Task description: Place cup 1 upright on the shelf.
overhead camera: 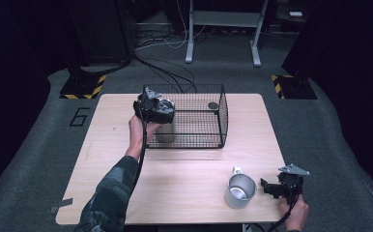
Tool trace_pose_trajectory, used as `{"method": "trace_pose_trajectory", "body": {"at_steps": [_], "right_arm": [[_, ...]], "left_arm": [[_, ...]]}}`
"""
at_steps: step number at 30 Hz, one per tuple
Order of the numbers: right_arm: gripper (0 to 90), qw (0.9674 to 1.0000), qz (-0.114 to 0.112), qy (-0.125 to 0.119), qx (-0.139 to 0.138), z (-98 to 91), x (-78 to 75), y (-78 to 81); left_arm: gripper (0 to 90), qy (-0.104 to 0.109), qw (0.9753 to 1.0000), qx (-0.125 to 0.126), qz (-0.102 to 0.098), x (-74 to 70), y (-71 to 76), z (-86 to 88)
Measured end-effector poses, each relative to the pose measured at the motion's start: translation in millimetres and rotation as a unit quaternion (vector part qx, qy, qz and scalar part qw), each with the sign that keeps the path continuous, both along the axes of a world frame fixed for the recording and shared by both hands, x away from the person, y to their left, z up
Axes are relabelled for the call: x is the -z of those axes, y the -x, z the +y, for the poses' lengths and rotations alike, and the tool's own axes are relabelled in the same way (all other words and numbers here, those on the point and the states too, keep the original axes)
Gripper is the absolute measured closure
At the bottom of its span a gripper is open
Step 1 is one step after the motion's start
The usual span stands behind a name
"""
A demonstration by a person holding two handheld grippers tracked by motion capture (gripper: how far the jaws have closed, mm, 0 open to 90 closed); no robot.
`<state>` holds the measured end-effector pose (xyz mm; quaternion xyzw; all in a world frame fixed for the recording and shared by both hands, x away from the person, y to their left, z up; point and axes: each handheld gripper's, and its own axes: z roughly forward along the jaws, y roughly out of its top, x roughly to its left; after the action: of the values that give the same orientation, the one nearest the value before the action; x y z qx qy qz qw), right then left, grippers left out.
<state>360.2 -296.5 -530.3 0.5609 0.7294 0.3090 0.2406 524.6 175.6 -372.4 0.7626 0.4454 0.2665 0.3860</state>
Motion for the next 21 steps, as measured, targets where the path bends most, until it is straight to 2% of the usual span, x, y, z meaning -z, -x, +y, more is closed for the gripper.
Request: {"method": "trace_pose_trajectory", "body": {"at_steps": [9,13,16,21], "right_arm": [[0.0,1.0,0.0,0.0,0.0,0.0,0.0,0.0],[0.0,1.0,0.0,-0.001,0.001,0.1,0.0,0.0],[0.0,1.0,0.0,0.0,0.0,0.0,0.0,0.0],[0.0,1.0,0.0,0.0,0.0,0.0,0.0,0.0]], "left_arm": [[0.0,0.003,0.999,0.037,-0.024,-22.8,24.8,1.2],[0.0,0.0,0.9984,0.05,-0.025,-29.0,33.1,1.9],[0.0,-0.013,0.9979,0.06,-0.019,-32.4,40.8,2.3],[0.0,-0.024,0.9961,0.083,-0.02,-37.3,56.5,4.3]]}}
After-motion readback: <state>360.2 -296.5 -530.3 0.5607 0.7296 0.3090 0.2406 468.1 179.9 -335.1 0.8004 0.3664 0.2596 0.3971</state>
